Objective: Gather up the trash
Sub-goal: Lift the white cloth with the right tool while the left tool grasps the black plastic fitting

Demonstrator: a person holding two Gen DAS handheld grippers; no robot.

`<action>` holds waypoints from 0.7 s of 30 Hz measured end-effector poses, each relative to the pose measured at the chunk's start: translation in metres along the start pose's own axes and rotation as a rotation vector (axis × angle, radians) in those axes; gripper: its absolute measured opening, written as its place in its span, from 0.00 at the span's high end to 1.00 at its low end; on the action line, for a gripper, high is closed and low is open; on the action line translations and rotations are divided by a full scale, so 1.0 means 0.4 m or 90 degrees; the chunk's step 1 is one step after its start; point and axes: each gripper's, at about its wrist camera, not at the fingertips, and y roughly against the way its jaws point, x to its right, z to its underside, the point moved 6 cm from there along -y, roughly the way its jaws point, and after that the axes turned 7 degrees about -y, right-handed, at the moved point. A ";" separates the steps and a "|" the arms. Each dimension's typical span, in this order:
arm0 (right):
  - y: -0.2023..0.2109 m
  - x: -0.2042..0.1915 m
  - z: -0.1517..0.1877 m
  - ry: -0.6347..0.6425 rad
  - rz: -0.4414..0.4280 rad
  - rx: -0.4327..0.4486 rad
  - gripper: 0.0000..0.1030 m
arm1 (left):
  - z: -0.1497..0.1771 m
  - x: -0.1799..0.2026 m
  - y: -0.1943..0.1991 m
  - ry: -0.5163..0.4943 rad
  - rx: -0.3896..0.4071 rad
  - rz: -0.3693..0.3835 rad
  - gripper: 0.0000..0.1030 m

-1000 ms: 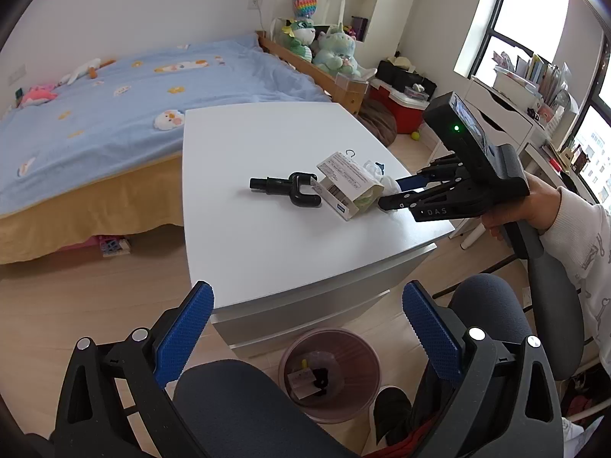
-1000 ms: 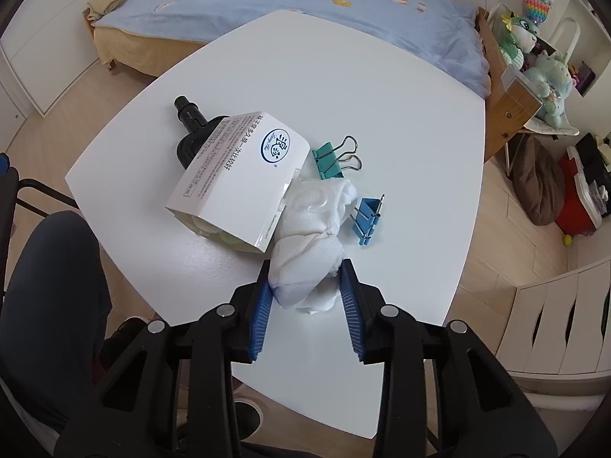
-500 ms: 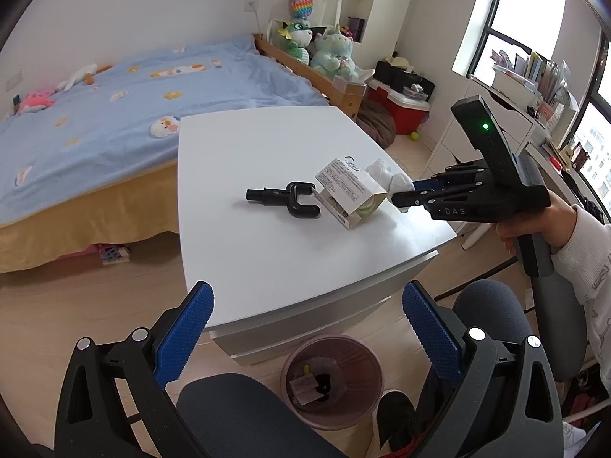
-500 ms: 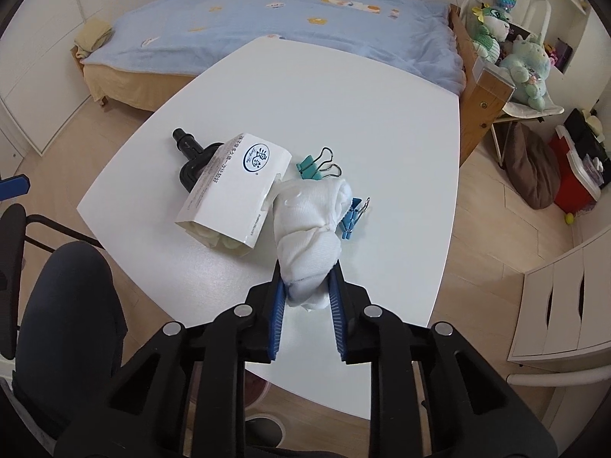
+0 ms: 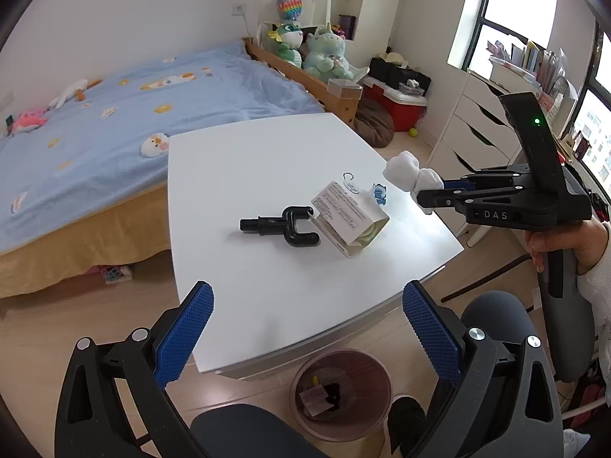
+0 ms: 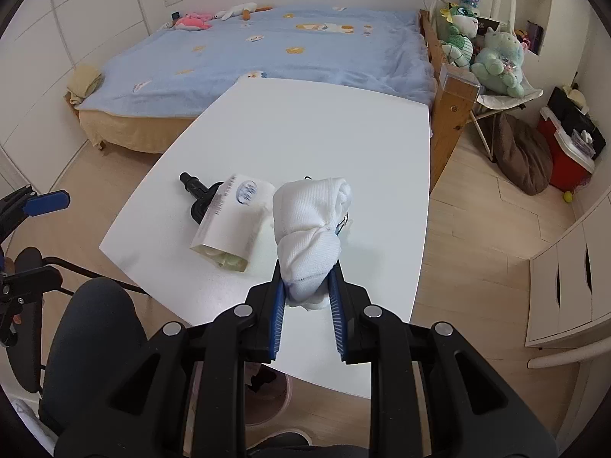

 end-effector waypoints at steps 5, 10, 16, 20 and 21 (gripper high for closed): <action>0.027 0.004 0.001 -0.015 -0.008 0.014 0.79 | -0.024 -0.009 -0.025 -0.007 -0.013 -0.003 0.07; 0.036 -0.001 0.003 -0.019 -0.013 0.019 0.79 | -0.054 -0.031 -0.059 -0.006 -0.032 -0.010 0.07; 0.042 0.000 0.005 -0.023 -0.018 0.021 0.79 | -0.092 -0.061 -0.105 -0.001 -0.055 -0.019 0.07; 0.045 0.004 0.006 -0.028 -0.020 0.022 0.79 | -0.108 -0.081 -0.153 0.005 -0.079 -0.021 0.07; 0.045 0.005 0.007 -0.029 -0.020 0.021 0.79 | -0.110 -0.086 -0.167 0.011 -0.089 -0.021 0.07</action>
